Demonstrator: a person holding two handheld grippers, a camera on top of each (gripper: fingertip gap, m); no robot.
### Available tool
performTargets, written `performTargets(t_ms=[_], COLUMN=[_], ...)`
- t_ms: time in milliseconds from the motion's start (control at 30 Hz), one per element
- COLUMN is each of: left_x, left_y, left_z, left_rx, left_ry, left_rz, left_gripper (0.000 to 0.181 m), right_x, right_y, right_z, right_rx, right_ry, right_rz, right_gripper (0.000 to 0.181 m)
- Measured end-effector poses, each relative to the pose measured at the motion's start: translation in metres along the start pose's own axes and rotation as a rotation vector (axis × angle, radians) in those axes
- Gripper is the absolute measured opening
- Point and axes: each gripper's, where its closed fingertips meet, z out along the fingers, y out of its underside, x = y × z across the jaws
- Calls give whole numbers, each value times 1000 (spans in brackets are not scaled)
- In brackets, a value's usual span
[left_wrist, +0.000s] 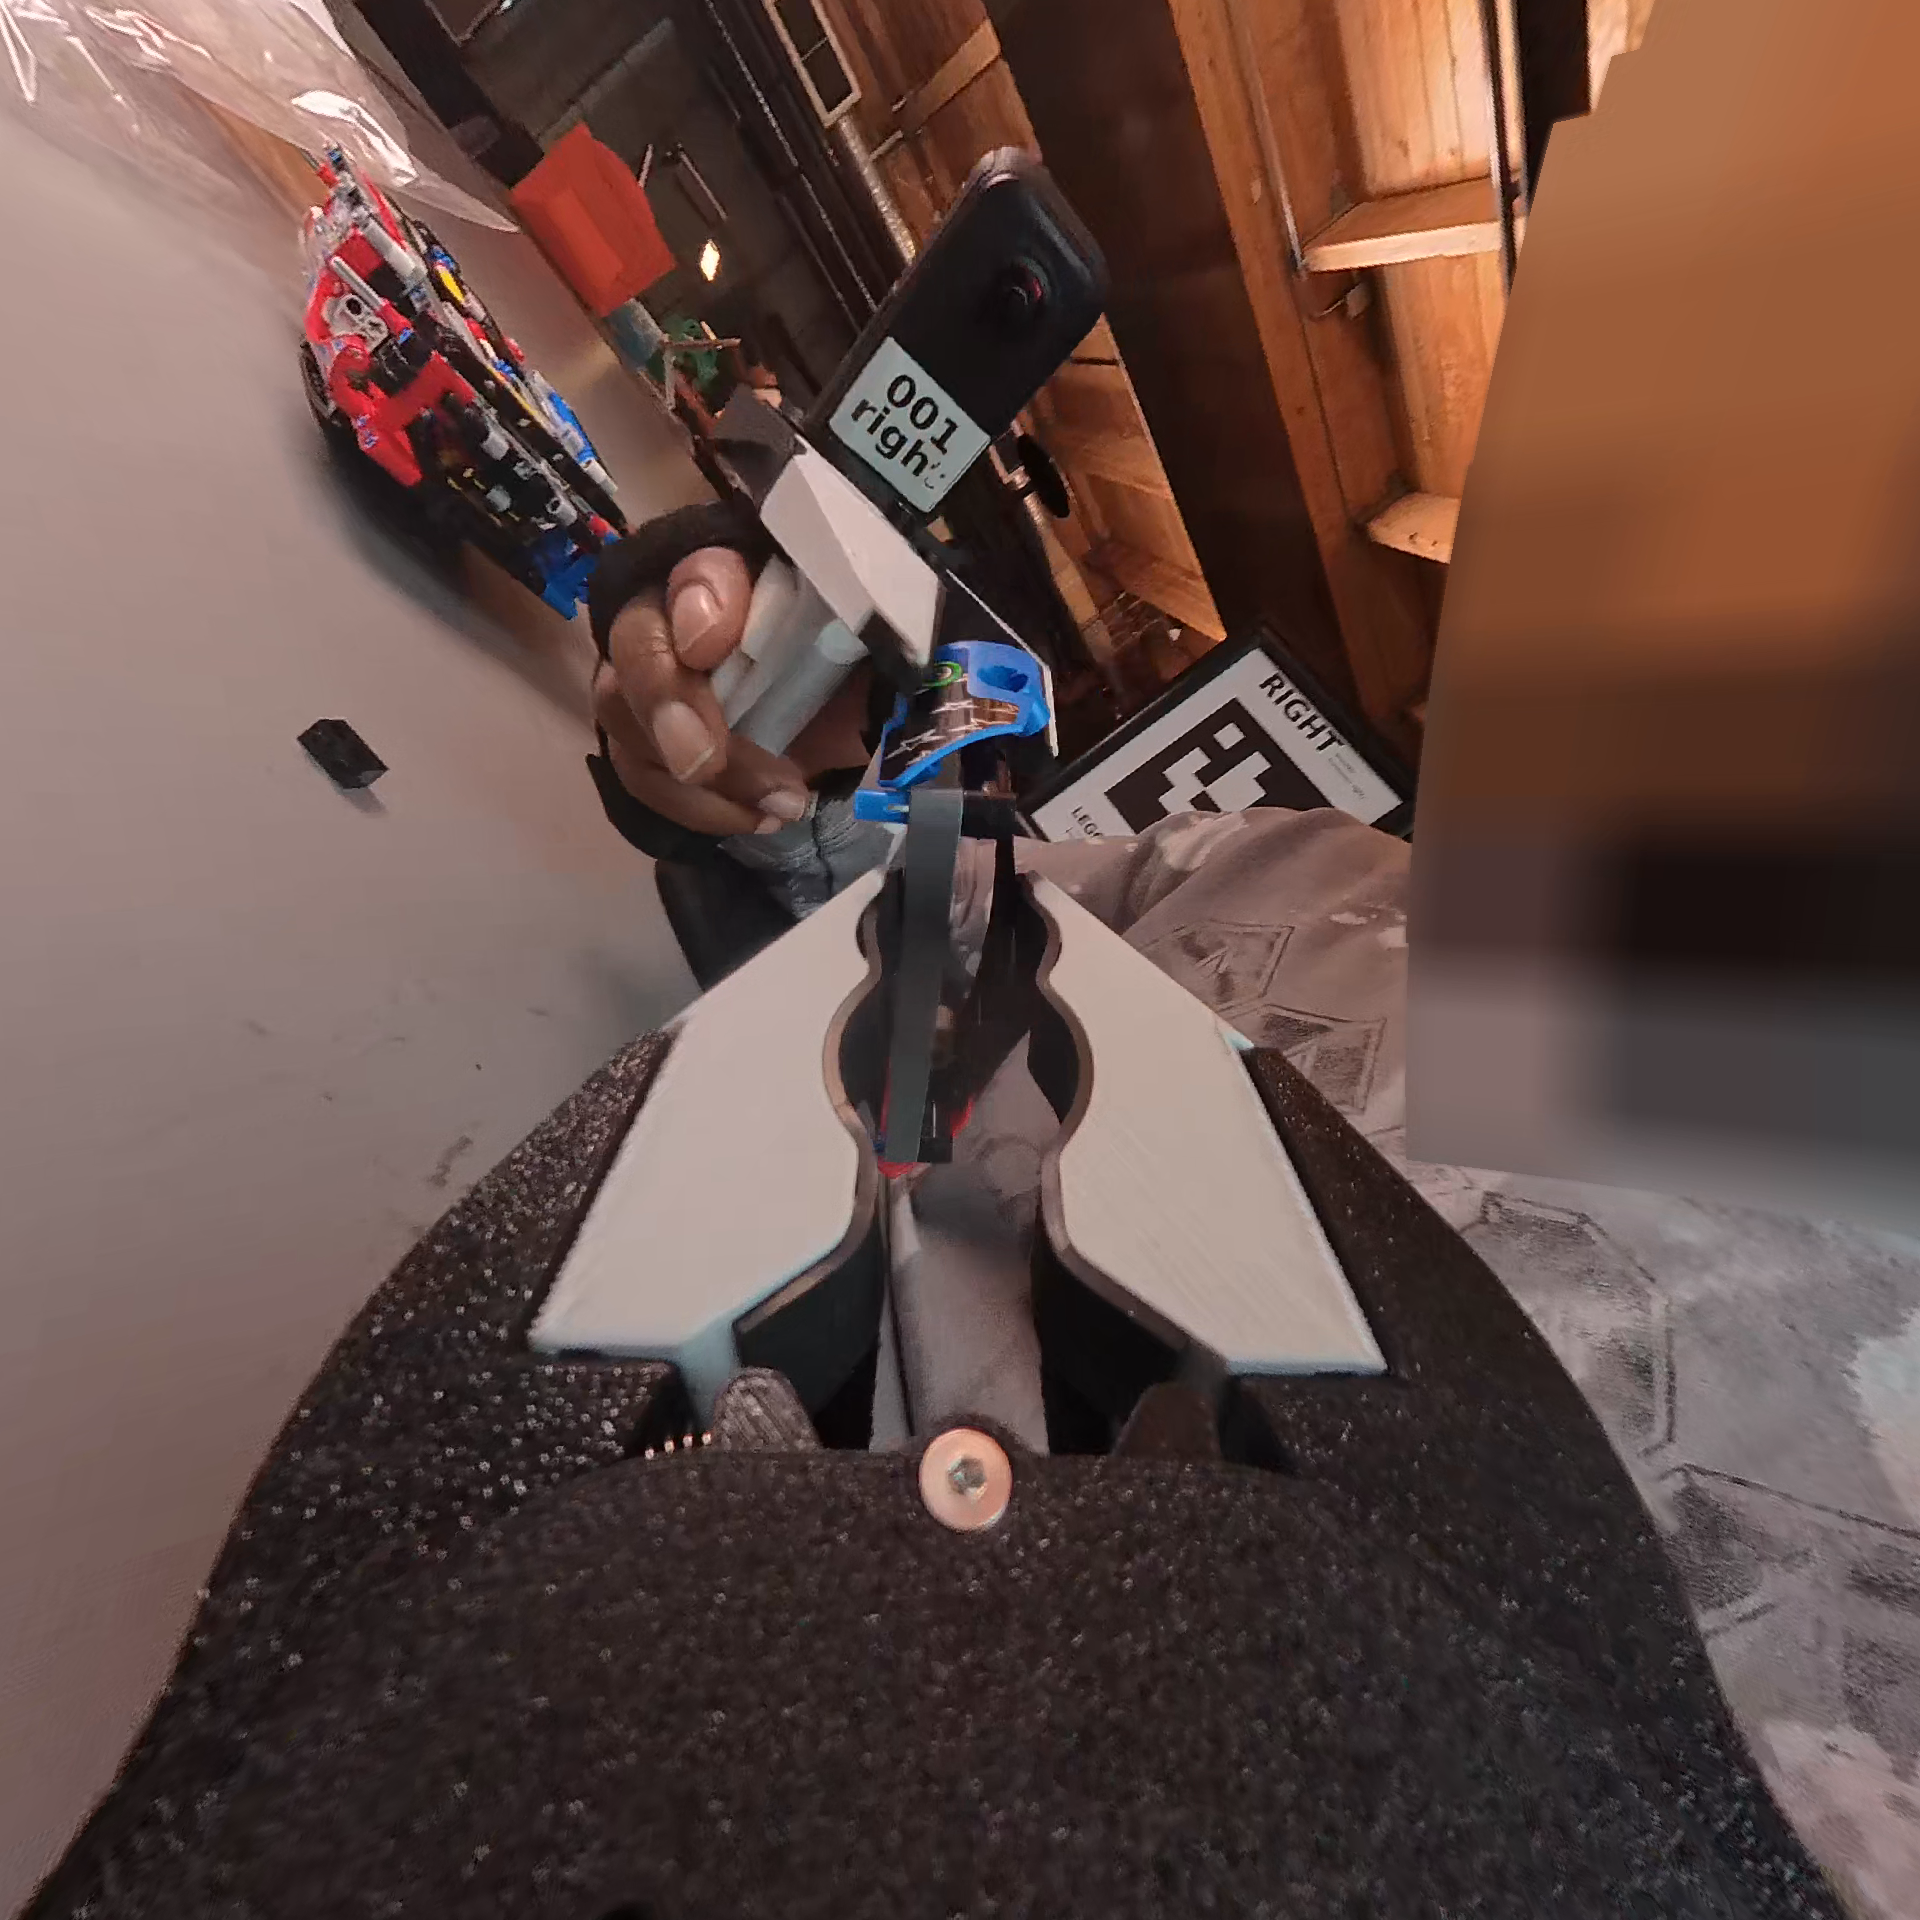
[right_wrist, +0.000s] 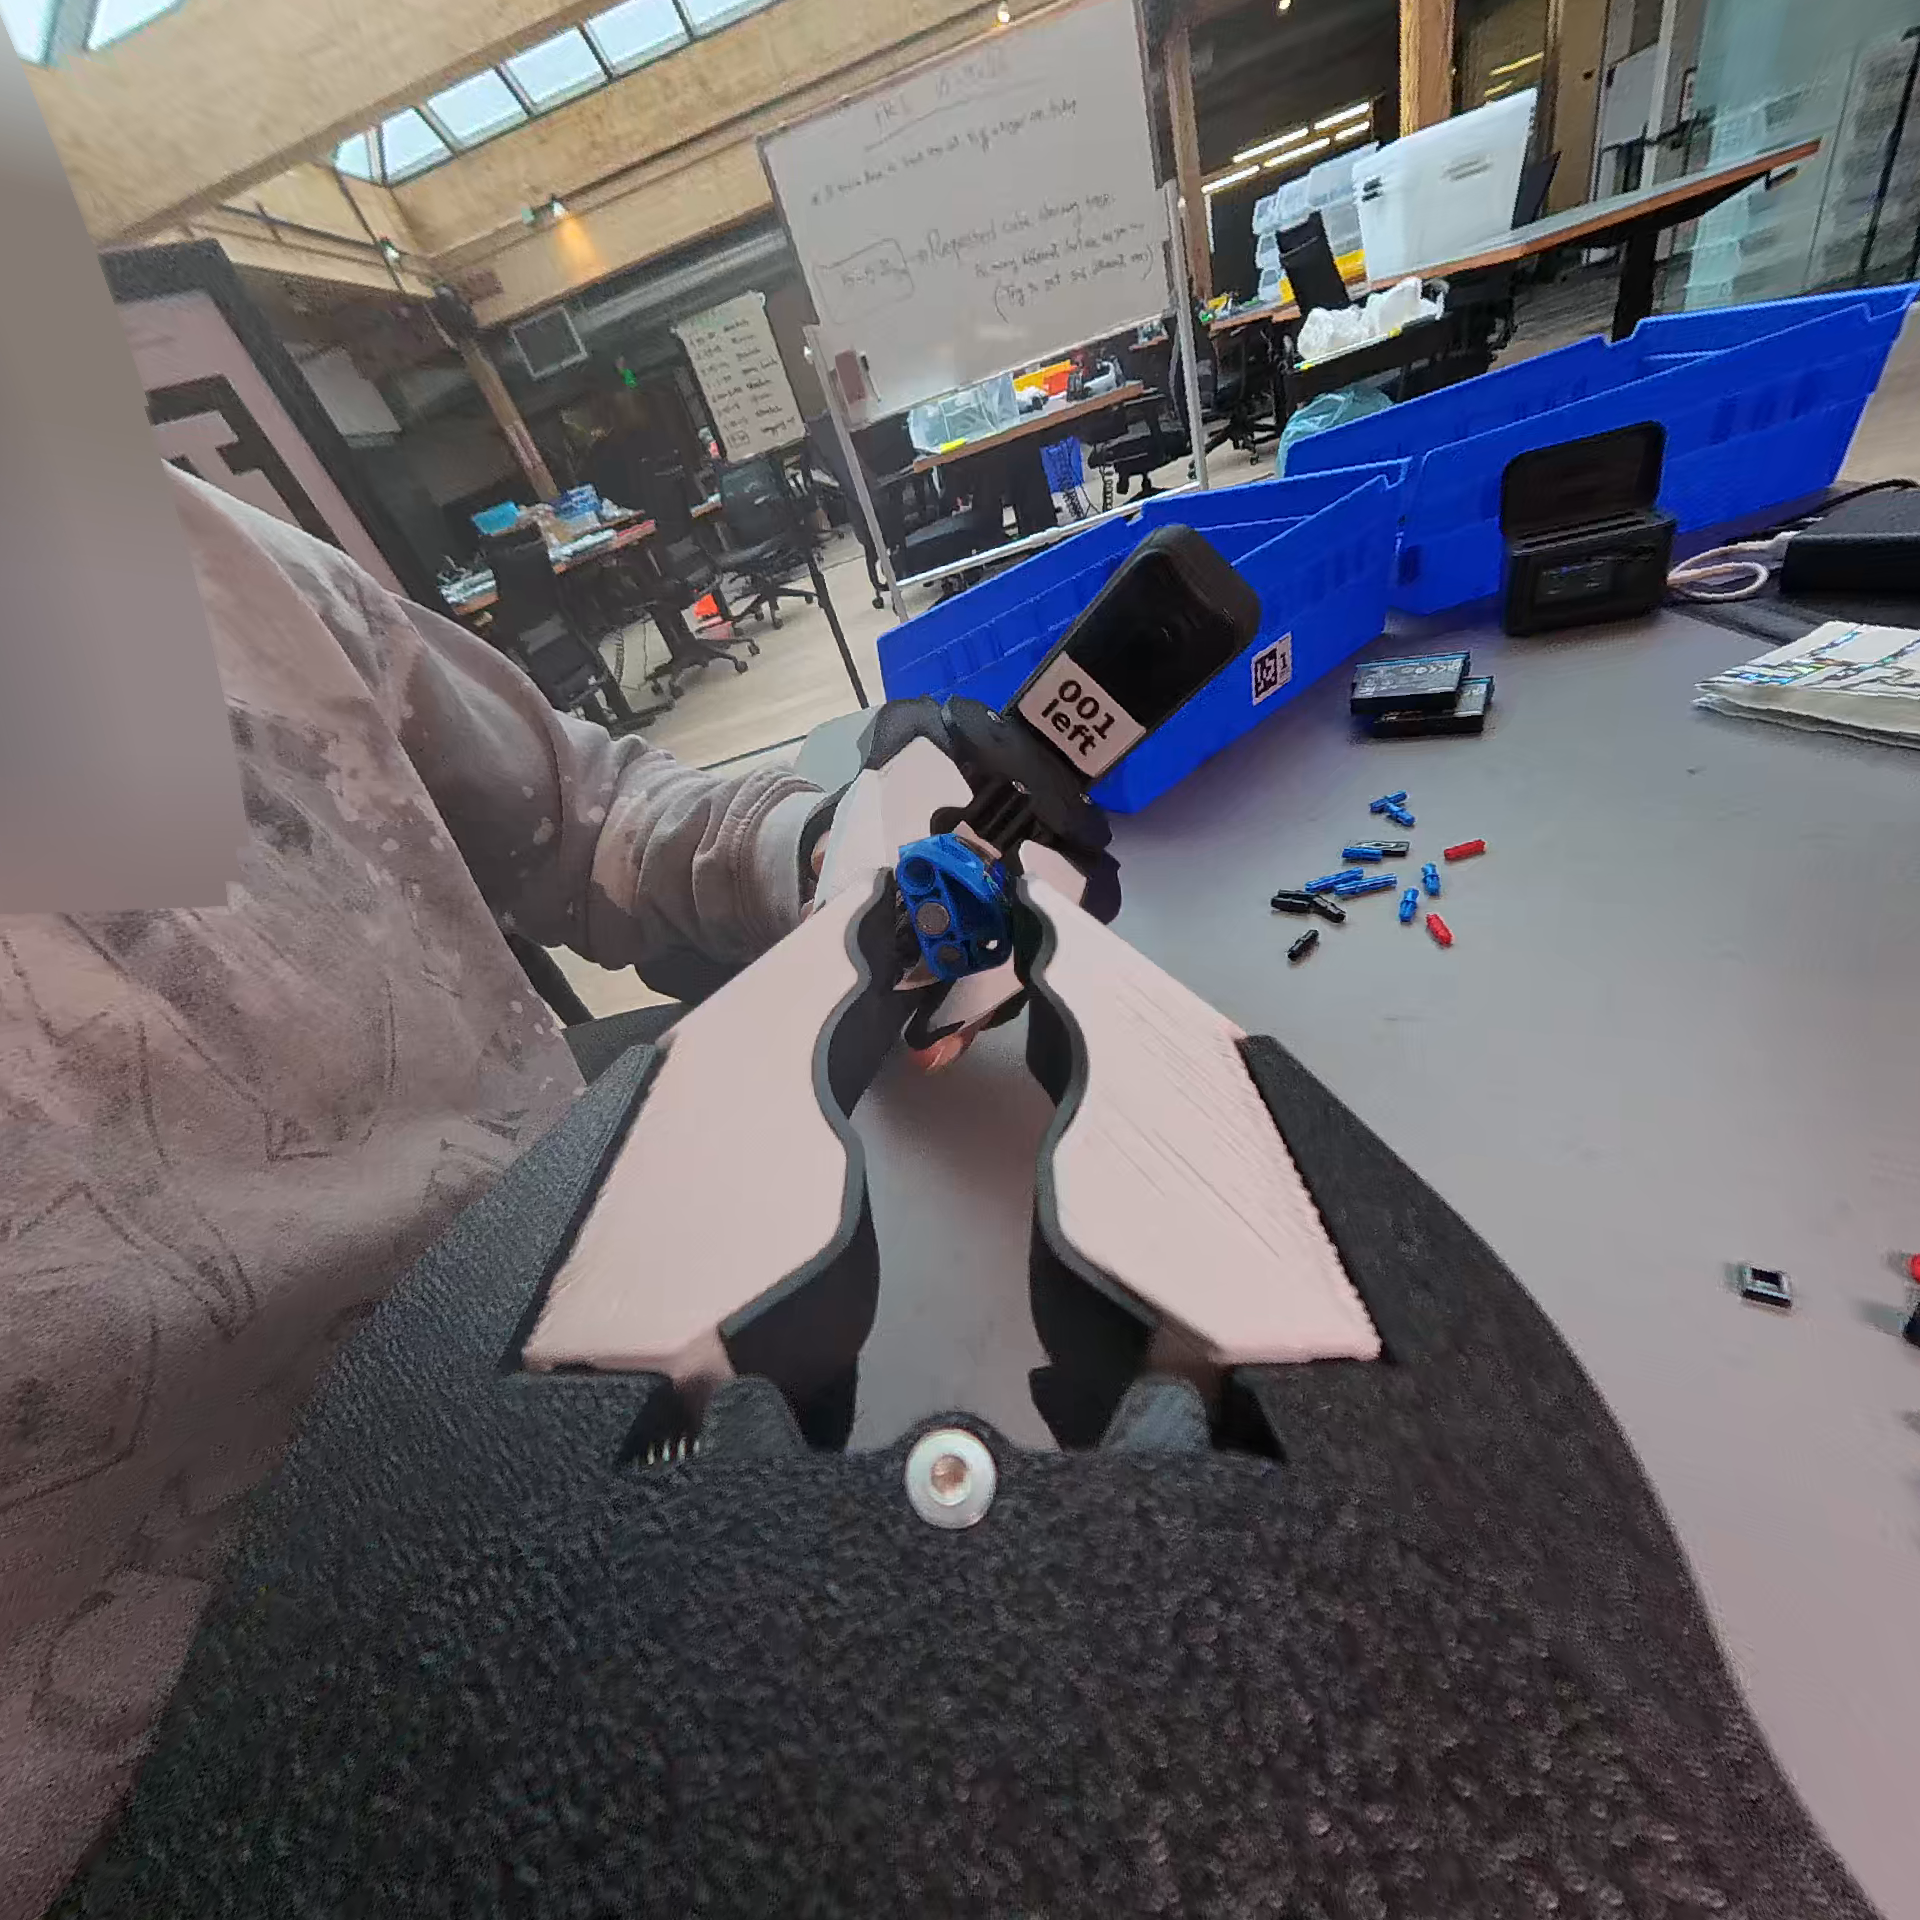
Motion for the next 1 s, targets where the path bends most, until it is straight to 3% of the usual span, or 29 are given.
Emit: performTargets(t_ms=[133, 333, 533, 633, 733, 833, 867, 1000], left_x=[-4, 0, -6, -13, -18, -24, -24, -19], left_y=[2, -8, -13, -4, 6, 13, 14, 9], left_z=[0, 3, -3, -2, 1, 4, 4, 3], left_rx=[-32, 31, 85, 7, -98, -174, -189, -188], left_ry=[-92, -85, -57, -174, -286, -376, -395, -438], left_rz=[110, 110, -10, 117, 273, 403, 436, 537], left_gripper=[19, 32, 18, 14, 13, 13, 13, 12], right_x=[1, 9, 15, 10, 6, -6, -8, -10], right_y=[3, 1, 0, -2, 11, 25, 30, 19], right_z=[-2, 6, 12, 4, 5, 14, 16, 17], right_rx=[7, 54, 84, 82, 0, -97, -124, -64], right_ry=[-12, -8, -5, -93, -102, -139, -140, -149], right_rz=[-32, 89, 192, 287, 260, 223, 195, 160], right_gripper=[20, 19, 23, 43, 51, 47, 36, 29])
